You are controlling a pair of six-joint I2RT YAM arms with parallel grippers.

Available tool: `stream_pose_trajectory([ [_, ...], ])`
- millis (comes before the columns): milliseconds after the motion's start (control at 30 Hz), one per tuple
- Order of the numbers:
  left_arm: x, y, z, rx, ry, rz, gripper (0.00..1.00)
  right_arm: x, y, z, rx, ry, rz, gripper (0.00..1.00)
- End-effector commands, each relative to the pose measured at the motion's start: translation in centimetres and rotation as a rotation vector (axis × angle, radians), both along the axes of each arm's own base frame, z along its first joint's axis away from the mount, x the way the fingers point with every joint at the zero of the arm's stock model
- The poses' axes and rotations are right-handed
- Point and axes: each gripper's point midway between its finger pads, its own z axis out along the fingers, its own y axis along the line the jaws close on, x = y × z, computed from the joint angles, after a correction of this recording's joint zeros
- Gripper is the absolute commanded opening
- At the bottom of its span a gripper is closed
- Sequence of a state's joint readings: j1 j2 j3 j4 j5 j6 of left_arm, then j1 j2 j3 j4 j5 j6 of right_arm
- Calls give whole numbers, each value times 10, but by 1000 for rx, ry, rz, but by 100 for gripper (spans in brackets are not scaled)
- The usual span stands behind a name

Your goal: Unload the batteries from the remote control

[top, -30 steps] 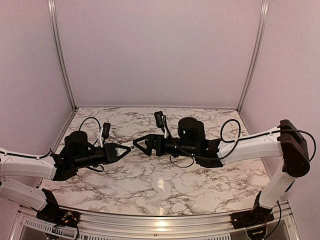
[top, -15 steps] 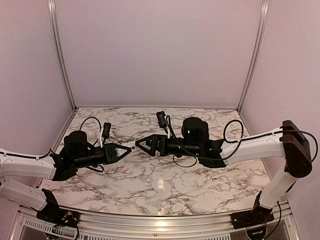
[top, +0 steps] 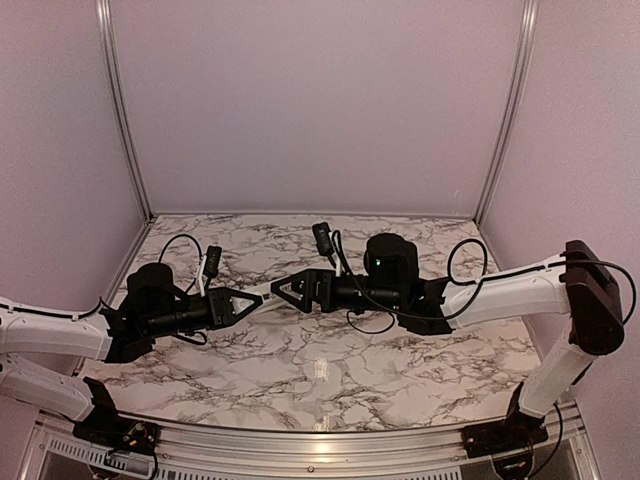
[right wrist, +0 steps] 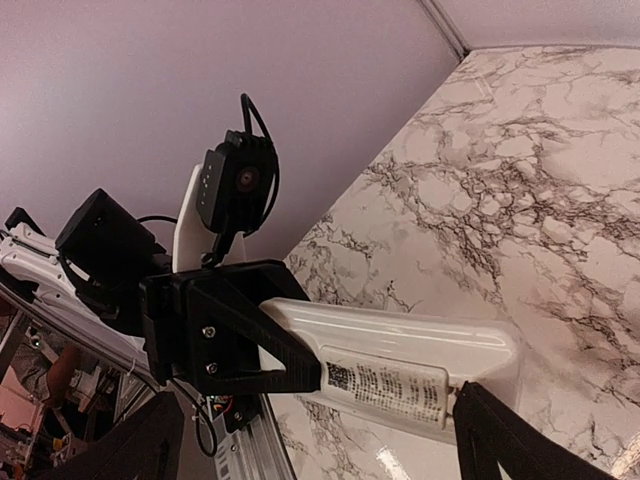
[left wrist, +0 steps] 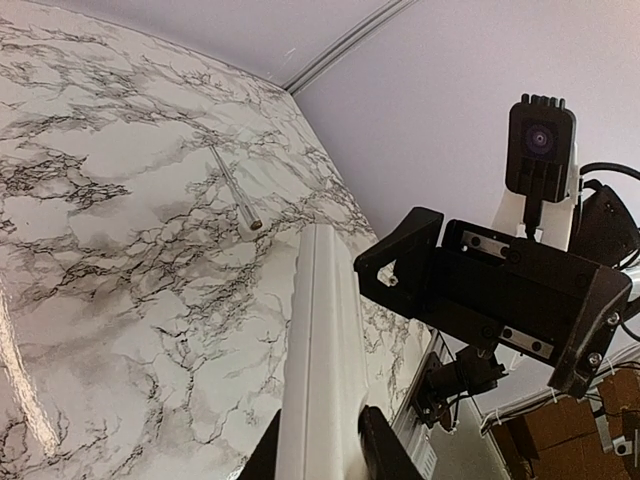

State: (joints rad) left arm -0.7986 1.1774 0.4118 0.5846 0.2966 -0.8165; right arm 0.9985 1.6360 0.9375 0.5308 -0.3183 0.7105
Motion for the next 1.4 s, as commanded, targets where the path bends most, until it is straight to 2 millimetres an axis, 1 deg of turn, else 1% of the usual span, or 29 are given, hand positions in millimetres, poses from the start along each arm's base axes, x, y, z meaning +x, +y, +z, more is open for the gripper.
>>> stream_pose_trajectory([
  [0,-33,-17,63,-163,-186,-176,0,-24,8,4,17,21,115,92],
  [267,-34,-18,63,-162,-194,-182,0,-32,8,10,31,20,158,92],
  [900,-37,-15,69,-161,-230,-190,0,-40,10,18,44,10,214,92],
  [1167,-41,-15,73,-161,-264,-210,0,-53,11,24,66,5,287,92],
  [1367,-44,-15,75,-166,-281,-221,0,-57,8,29,76,-3,305,93],
])
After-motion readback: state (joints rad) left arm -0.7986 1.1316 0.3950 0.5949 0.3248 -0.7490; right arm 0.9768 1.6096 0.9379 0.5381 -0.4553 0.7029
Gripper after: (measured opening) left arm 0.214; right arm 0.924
